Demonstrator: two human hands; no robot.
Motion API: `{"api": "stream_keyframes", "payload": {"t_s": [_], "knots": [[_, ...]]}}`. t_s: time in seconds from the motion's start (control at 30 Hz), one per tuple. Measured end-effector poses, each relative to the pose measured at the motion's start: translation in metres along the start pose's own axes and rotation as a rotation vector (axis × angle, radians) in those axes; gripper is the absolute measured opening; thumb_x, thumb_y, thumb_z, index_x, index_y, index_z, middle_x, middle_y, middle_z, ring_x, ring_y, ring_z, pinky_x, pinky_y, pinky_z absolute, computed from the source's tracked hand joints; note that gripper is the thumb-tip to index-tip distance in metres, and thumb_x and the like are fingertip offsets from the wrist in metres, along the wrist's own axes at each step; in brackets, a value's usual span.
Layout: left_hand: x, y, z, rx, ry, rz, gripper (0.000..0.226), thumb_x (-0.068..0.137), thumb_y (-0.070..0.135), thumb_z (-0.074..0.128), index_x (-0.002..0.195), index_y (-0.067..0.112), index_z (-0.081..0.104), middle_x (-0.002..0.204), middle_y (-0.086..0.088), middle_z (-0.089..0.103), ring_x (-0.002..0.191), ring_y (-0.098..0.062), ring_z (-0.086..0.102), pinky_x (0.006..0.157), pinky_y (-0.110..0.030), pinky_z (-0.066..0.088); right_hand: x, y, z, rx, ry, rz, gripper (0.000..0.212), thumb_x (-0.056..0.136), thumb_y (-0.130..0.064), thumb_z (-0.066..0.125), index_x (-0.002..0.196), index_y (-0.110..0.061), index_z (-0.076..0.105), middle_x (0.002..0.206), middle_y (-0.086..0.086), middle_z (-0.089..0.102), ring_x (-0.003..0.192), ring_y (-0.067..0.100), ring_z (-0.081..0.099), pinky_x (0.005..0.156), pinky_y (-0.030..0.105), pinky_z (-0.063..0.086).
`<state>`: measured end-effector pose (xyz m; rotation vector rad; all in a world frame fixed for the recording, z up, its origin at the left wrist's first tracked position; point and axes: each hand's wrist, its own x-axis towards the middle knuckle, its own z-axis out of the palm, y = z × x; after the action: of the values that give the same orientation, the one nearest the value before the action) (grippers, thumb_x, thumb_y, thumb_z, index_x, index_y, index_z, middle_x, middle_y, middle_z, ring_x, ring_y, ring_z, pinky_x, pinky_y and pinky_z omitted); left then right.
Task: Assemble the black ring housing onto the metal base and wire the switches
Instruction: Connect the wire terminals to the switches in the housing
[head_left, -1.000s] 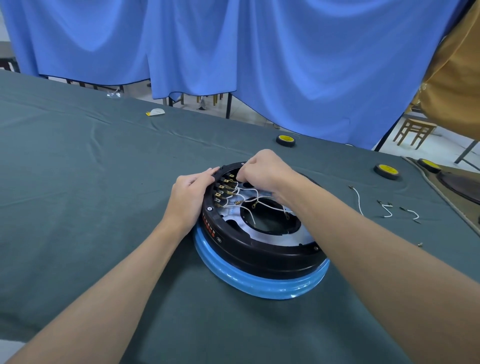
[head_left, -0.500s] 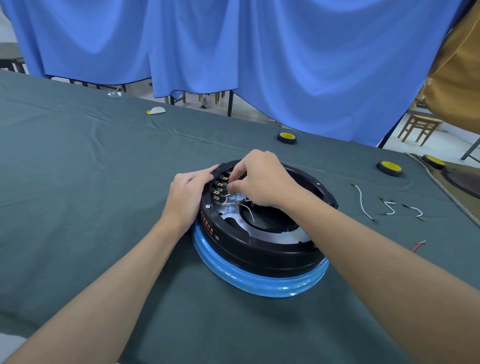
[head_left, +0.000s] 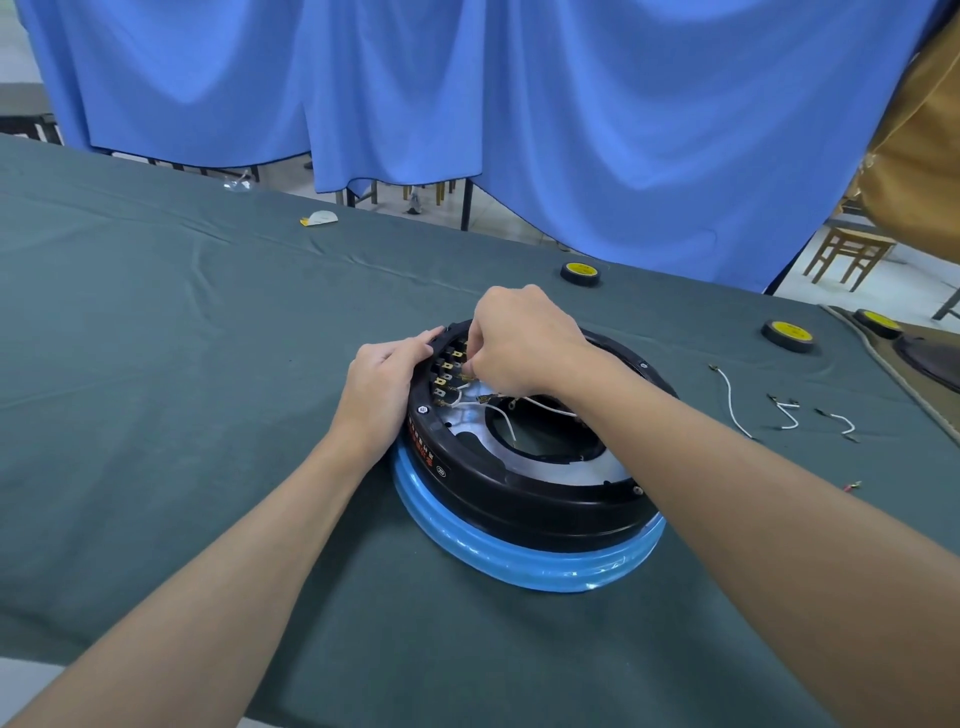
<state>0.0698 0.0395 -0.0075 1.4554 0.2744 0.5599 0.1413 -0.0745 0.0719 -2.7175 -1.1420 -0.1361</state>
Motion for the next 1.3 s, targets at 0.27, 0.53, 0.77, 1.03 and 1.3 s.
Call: {"api": "stream_keyframes", "payload": {"t_s": [0.27,0.53,0.77,1.03,1.3], "knots": [[0.000,0.000,0.000,0.012,0.008,-0.006,0.035,0.073,0.028,0.053,0.092,0.023,0.081,0.106,-0.004,0.076,0.113,-0.024,0.066,0.107,-0.052,0.043,0.001,0.008,-0.007,-0.045,-0.108,-0.085,0.009,0.085,-0.016,0.065,0.081,-0.021,0.070,0.101,0.003,0.068,0.106,0.027,0.052,0.073,0.034,0.043],[-0.001,0.002,0.000,0.003,0.008,-0.005,0.041,0.063,0.039,0.058,0.092,0.022,0.081,0.104,-0.011,0.075,0.114,-0.032,0.064,0.105,-0.055,0.043,0.000,0.020,0.001,0.054,-0.045,-0.180,0.008,0.083,-0.031,0.074,0.077,-0.025,0.074,0.072,-0.016,0.051,0.092,0.018,0.046,0.069,0.034,0.043],[-0.005,0.007,0.001,-0.006,-0.001,-0.011,0.030,0.066,0.036,0.058,0.084,0.028,0.081,0.108,-0.019,0.073,0.113,-0.034,0.064,0.105,-0.058,0.042,0.000,0.018,0.006,0.018,-0.036,-0.183,0.014,0.088,-0.020,0.063,0.080,-0.013,0.073,0.091,-0.002,0.057,0.103,0.027,0.047,0.080,0.037,0.045],[-0.005,0.007,0.002,-0.007,-0.006,-0.037,0.042,0.065,0.037,0.060,0.090,0.008,0.078,0.109,-0.026,0.070,0.101,-0.033,0.065,0.103,-0.058,0.041,0.001,0.013,0.006,0.029,-0.036,-0.125,0.013,0.083,-0.013,0.062,0.076,-0.008,0.072,0.097,0.007,0.060,0.100,0.028,0.049,0.083,0.046,0.052],[-0.006,0.009,0.003,-0.004,-0.028,-0.043,0.050,0.060,0.046,0.059,0.087,0.007,0.075,0.095,-0.014,0.065,0.090,-0.020,0.056,0.093,-0.047,0.046,0.004,0.003,0.006,-0.038,-0.046,-0.108,0.020,0.082,-0.012,0.056,0.062,-0.010,0.052,0.089,0.006,0.045,0.108,0.029,0.037,0.085,0.041,0.044]]}}
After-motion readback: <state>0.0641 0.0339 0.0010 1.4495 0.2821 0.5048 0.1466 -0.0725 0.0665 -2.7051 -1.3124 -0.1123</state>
